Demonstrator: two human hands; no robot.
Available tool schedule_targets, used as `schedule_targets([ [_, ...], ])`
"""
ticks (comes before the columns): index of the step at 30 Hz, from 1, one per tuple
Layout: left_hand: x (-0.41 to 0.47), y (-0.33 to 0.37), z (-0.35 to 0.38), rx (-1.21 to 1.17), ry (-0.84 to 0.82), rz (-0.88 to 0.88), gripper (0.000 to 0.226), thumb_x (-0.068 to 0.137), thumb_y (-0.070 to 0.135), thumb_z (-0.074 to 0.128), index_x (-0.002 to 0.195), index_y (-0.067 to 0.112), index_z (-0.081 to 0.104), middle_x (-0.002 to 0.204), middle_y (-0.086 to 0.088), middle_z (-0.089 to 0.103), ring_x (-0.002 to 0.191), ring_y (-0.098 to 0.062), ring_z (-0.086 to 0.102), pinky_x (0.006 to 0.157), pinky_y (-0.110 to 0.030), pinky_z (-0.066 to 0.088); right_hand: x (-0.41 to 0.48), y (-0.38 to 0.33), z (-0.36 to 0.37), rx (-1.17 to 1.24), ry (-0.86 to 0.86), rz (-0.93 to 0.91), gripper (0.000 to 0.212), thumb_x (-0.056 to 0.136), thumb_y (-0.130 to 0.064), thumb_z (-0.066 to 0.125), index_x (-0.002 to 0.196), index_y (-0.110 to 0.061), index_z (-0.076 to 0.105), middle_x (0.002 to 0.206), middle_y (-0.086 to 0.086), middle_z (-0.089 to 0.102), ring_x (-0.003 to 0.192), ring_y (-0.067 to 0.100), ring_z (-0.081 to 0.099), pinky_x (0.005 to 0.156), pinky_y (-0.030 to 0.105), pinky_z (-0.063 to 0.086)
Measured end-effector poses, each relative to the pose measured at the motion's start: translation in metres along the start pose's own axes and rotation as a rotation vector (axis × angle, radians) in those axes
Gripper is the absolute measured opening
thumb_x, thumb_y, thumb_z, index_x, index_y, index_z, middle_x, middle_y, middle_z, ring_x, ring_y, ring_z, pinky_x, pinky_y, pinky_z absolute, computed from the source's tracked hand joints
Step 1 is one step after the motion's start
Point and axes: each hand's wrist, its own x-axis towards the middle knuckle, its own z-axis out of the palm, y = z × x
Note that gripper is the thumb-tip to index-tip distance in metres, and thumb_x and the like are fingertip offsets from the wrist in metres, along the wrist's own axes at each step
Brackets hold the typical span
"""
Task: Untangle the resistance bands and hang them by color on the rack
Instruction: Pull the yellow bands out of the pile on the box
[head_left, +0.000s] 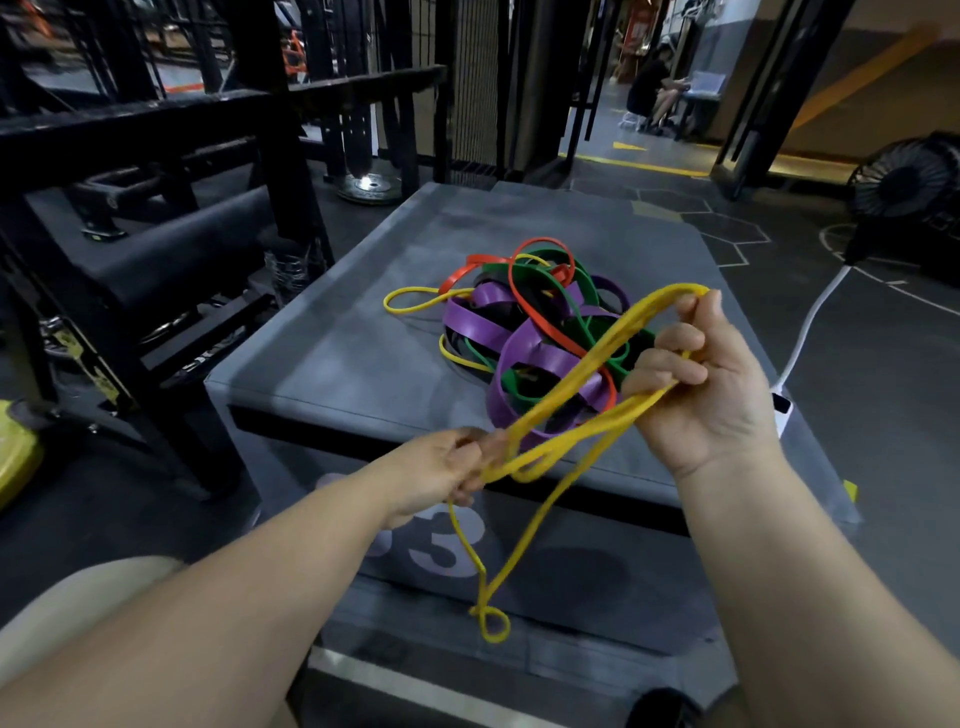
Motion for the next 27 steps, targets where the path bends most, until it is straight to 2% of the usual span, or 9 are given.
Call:
schedule_targets([
  [3, -0.002, -0.005, 0.001, -0.02, -0.082, -0.028, 0.035, 0.082, 0.057, 0.055, 0.073, 0.022, 0.053, 0.058, 0.01, 0.043, 0.051, -0.005, 0.039, 0.076, -0.035, 0.049, 0.002, -0.009, -0.001, 0.04, 0.003, -0.04, 0.02, 0.086, -0.042, 0.052, 0.075, -0.025, 0.053, 0.041, -0.009, 0.033, 0.031, 0.003, 0.031, 0.034, 0.011, 0.029],
  [7, 0.003, -0.014, -0.002, 0.16, -0.099, -0.094, 0.018, 0.092, 0.033, 0.061, 0.083, 0.019, 0.056, 0.067, 0.005, 0.05, 0.061, -0.01, 0.048, 0.075, -0.038, 0.048, 0.006, -0.024, -0.007, 0.06, 0.021, -0.115, 0.019, 0.085, -0.041, 0.052, 0.073, -0.026, 0.049, 0.041, -0.008, 0.028, 0.032, 0.006, 0.024, 0.033, 0.012, 0.022],
  [10, 0.004, -0.018, -0.003, 0.448, -0.106, -0.164, 0.011, 0.092, 0.027, 0.06, 0.087, 0.018, 0.057, 0.082, -0.004, 0.066, 0.076, -0.015, 0.058, 0.075, -0.029, 0.047, 0.007, -0.036, -0.011, 0.092, 0.043, -0.173, 0.019, 0.084, -0.04, 0.054, 0.072, -0.026, 0.049, 0.042, -0.008, 0.028, 0.033, 0.007, 0.022, 0.033, 0.014, 0.022],
  [12, 0.002, -0.017, -0.003, 0.606, -0.081, -0.186, 0.008, 0.092, 0.028, 0.059, 0.091, 0.02, 0.057, 0.094, -0.004, 0.069, 0.084, -0.013, 0.06, 0.068, -0.02, 0.043, 0.006, -0.044, -0.013, 0.089, 0.082, -0.235, 0.02, 0.085, -0.04, 0.054, 0.072, -0.026, 0.049, 0.043, -0.008, 0.027, 0.035, 0.007, 0.021, 0.034, 0.015, 0.021],
  [15, 0.001, -0.018, -0.005, 0.691, -0.045, -0.25, 0.008, 0.093, 0.029, 0.057, 0.096, 0.022, 0.055, 0.086, 0.004, 0.063, 0.078, -0.009, 0.057, 0.055, -0.013, 0.038, 0.004, -0.054, -0.016, 0.086, 0.114, -0.306, 0.025, 0.093, -0.041, 0.05, 0.073, -0.026, 0.05, 0.045, -0.008, 0.027, 0.037, 0.007, 0.02, 0.035, 0.016, 0.022],
  [17, 0.003, -0.021, -0.007, 0.741, -0.015, -0.272, 0.009, 0.092, 0.031, 0.058, 0.094, 0.023, 0.056, 0.087, 0.004, 0.061, 0.079, -0.011, 0.055, 0.058, -0.018, 0.038, 0.003, -0.057, -0.016, 0.091, 0.139, -0.339, 0.026, 0.097, -0.04, 0.049, 0.076, -0.025, 0.053, 0.048, -0.008, 0.026, 0.039, 0.006, 0.019, 0.037, 0.017, 0.022],
  [19, 0.005, -0.022, -0.009, 0.727, 0.017, -0.262, 0.009, 0.092, 0.03, 0.055, 0.09, 0.022, 0.056, 0.088, 0.005, 0.063, 0.084, -0.014, 0.056, 0.065, -0.023, 0.04, 0.003, -0.057, -0.015, 0.097, 0.171, -0.364, 0.02, 0.098, -0.034, 0.051, 0.081, -0.024, 0.056, 0.05, -0.009, 0.027, 0.041, 0.005, 0.021, 0.039, 0.016, 0.023],
  [24, 0.011, -0.02, -0.006, 0.556, 0.168, -0.165, 0.003, 0.096, 0.025, 0.051, 0.095, 0.025, 0.049, 0.082, -0.001, 0.066, 0.063, -0.01, 0.057, 0.057, -0.023, 0.043, 0.006, -0.051, -0.019, 0.144, 0.238, -0.407, 0.012, 0.1, -0.02, 0.046, 0.098, -0.025, 0.057, 0.056, -0.008, 0.038, 0.045, 0.007, 0.031, 0.046, 0.019, 0.034],
  [27, 0.013, -0.023, -0.009, 0.506, 0.255, -0.156, 0.007, 0.095, 0.022, 0.054, 0.099, 0.021, 0.048, 0.085, -0.005, 0.063, 0.074, -0.019, 0.063, 0.069, -0.03, 0.05, 0.009, -0.055, -0.023, 0.196, 0.265, -0.446, 0.015, 0.102, -0.021, 0.042, 0.1, -0.026, 0.055, 0.057, -0.006, 0.039, 0.046, 0.009, 0.032, 0.047, 0.02, 0.035],
])
